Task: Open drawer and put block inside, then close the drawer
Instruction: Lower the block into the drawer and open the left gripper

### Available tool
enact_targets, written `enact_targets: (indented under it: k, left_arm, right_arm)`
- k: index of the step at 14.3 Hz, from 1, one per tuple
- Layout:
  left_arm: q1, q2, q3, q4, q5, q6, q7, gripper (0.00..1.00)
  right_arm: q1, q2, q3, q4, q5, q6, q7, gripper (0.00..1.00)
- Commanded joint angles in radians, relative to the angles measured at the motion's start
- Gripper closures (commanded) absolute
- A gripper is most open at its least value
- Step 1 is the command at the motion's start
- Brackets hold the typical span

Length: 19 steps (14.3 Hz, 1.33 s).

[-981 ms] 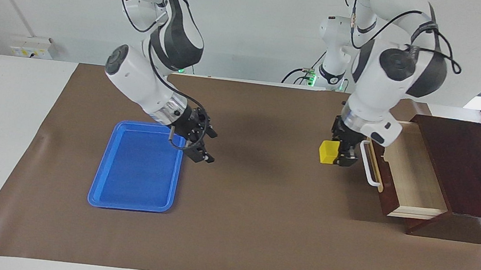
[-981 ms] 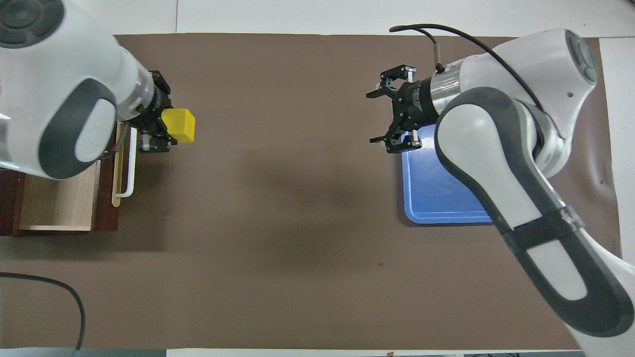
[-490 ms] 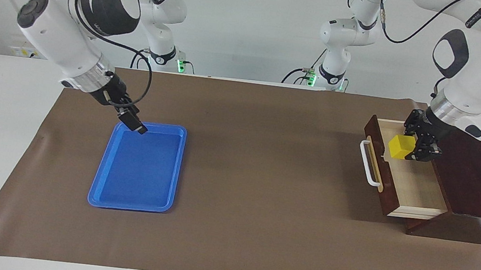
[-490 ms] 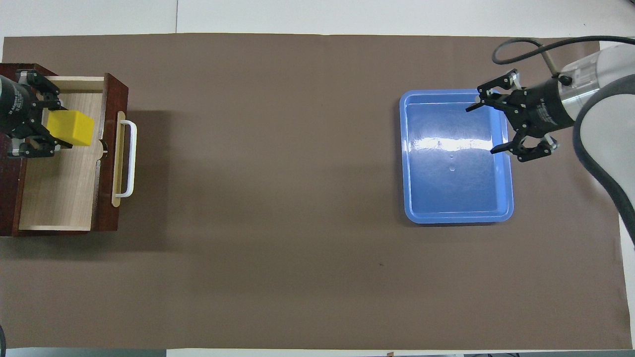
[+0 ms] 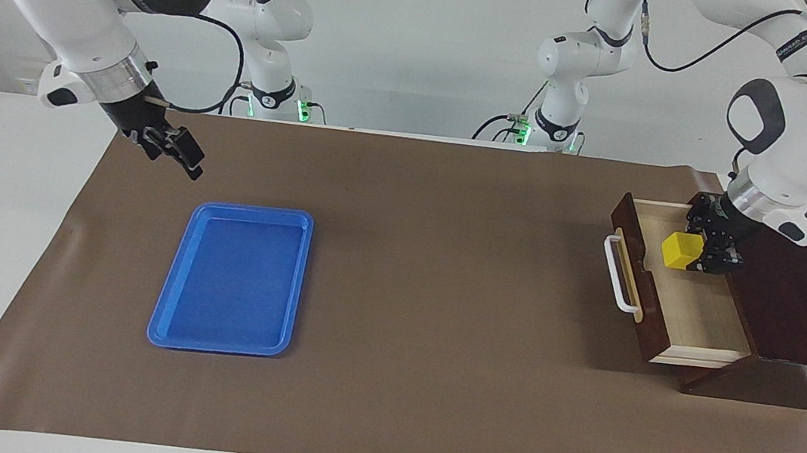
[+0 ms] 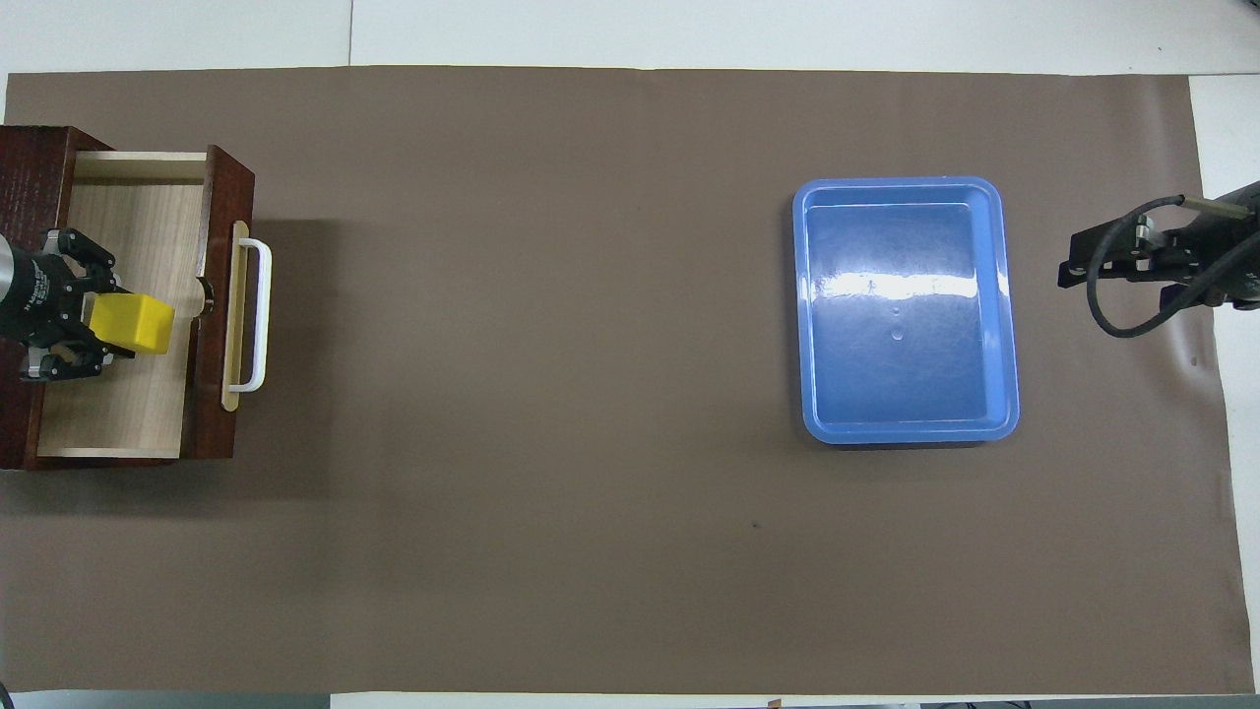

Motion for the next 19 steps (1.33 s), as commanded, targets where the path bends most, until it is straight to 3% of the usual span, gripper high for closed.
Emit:
enact_targets:
  k: [1, 8, 10, 11, 12, 13, 16, 19]
  left_arm:
    - [0.021, -0.043, -0.007, -0.101, -0.017, 0.093, 0.001, 1.00]
    - [0.002, -0.046, -0.009, -0.138, -0.017, 0.169, -0.138, 1.00]
    - [0.016, -0.046, -0.009, -0.140, -0.017, 0.167, -0.134, 0.63]
    - [0.019, -0.046, -0.009, -0.140, -0.017, 0.167, -0.133, 0.54]
    - [0.022, -0.046, -0.009, -0.138, -0.017, 0.165, -0.122, 0.24]
    - [0.022, -0.045, -0.009, -0.131, -0.017, 0.159, -0.118, 0.00]
    - [-0.014, -0.022, -0.013, -0.048, -0.018, 0.086, -0.118, 0.00]
    - [-0.076, 0.006, -0.016, 0.079, -0.075, 0.000, -0.119, 0.00]
  right_arm:
    - [-0.005, -0.020, 0.015, -0.027, -0.036, 0.008, -0.064, 0.00]
    - [-0.008, -0.025, 0.017, -0.020, -0.063, -0.044, -0.081, 0.00]
    - [-0.002, -0.034, 0.020, -0.023, -0.063, -0.096, -0.130, 0.00]
    - [0.000, -0.038, 0.020, -0.033, -0.063, -0.105, -0.165, 0.00]
    - [0.000, -0.045, 0.018, -0.049, -0.065, -0.096, -0.196, 0.00]
    - [0.000, -0.049, 0.018, -0.056, -0.066, -0.090, -0.207, 0.00]
    - [0.000, -0.043, 0.021, -0.044, -0.089, -0.069, -0.236, 0.00]
    - [-0.003, -0.035, 0.021, -0.043, -0.122, 0.034, -0.290, 0.00]
